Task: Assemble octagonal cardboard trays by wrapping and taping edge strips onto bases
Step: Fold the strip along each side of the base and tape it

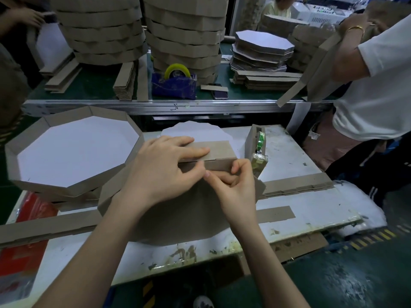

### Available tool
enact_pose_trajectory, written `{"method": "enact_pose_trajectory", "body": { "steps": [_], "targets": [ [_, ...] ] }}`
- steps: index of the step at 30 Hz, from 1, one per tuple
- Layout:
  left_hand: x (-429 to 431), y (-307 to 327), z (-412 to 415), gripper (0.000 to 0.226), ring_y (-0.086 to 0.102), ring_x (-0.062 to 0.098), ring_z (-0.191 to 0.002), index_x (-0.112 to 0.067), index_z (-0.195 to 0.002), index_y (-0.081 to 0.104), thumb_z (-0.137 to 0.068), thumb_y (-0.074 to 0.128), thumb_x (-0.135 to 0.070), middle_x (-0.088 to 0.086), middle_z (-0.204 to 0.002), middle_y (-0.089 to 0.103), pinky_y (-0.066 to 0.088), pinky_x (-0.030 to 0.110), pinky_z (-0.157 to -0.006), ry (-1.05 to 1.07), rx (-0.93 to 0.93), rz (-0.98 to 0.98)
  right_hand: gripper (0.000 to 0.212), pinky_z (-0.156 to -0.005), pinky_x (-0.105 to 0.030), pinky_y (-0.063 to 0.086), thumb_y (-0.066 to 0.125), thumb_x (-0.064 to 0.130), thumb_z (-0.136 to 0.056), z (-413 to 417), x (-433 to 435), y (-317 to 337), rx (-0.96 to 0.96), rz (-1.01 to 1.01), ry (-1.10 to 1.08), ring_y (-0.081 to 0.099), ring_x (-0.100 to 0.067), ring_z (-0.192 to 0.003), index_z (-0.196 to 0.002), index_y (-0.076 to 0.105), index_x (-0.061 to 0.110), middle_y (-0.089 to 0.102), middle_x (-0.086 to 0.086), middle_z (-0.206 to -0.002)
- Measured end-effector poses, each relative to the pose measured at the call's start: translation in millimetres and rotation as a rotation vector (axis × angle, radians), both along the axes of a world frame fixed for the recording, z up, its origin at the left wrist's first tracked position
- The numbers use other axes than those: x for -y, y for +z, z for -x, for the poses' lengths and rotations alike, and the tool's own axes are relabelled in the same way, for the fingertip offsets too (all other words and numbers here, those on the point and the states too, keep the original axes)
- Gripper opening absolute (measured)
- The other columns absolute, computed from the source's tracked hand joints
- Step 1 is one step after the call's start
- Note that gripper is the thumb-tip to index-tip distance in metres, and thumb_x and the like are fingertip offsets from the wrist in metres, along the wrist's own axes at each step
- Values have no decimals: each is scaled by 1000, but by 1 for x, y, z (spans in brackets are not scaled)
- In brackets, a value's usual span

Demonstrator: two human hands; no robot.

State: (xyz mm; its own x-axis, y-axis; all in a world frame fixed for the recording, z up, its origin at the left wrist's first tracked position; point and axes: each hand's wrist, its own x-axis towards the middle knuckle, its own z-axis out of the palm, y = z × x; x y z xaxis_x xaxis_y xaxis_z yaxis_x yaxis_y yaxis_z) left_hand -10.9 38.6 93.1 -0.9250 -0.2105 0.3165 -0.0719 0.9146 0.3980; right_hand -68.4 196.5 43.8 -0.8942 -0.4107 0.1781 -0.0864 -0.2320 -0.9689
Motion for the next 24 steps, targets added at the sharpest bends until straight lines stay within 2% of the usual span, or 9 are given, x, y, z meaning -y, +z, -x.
{"method": "enact_pose_trajectory", "body": {
  "steps": [4,9,12,15,18,22,24],
  "targets": [
    [-3,2,12,55,52,15,-120,-54,-120,60,-82,31,-82,-12,-129,61,35,38,-98,24,10,46,49,-71,-11,47,78,10,-83,4,-1,1,-23,-99,-59,72,-8,-80,-86,29,18,77,-4,-76],
    [-4,0,16,51,58,17,-106,-51,-116,64,-80,37,-74,-15,-112,66,40,37,-85,5,-45,41,51,-64,-15,45,82,21,-78,6,-1,6,-55,-220,-144,60,-6,-65,-80,31,19,74,2,-67],
    [-4,0,17,52,59,18,-103,-50,-116,64,-80,36,-74,-14,-111,67,40,36,-82,8,-58,31,49,-61,-16,45,82,23,-78,6,1,8,-77,-260,-172,55,-5,-60,-76,33,19,71,2,-62],
    [-5,2,17,49,59,20,-104,-49,-115,65,-80,40,-71,-13,-111,68,43,37,-83,15,-74,20,46,-58,-13,47,81,17,-80,3,0,10,32,-167,-121,58,-5,-61,-79,35,17,70,1,-61],
    [-6,2,15,47,61,23,-104,-47,-115,66,-81,43,-68,-8,-112,69,45,40,-84,24,-93,14,43,-46,-12,39,75,12,-84,-1,0,12,143,-78,-101,48,-1,-47,-74,34,17,54,9,-49],
    [-5,1,14,46,61,22,-101,-47,-116,65,-82,41,-68,-9,-112,69,47,41,-83,39,-84,25,30,-38,-15,28,53,2,-94,-1,9,9,345,25,-125,36,-5,-35,-71,39,13,62,-16,-65],
    [-4,-2,13,45,61,20,-99,-48,-117,64,-84,41,-69,-12,-110,68,46,40,-82,47,-85,41,26,-36,-15,27,49,3,-96,-1,11,5,395,24,-118,34,-6,-34,-72,41,12,72,-20,-72]
  ]
}}
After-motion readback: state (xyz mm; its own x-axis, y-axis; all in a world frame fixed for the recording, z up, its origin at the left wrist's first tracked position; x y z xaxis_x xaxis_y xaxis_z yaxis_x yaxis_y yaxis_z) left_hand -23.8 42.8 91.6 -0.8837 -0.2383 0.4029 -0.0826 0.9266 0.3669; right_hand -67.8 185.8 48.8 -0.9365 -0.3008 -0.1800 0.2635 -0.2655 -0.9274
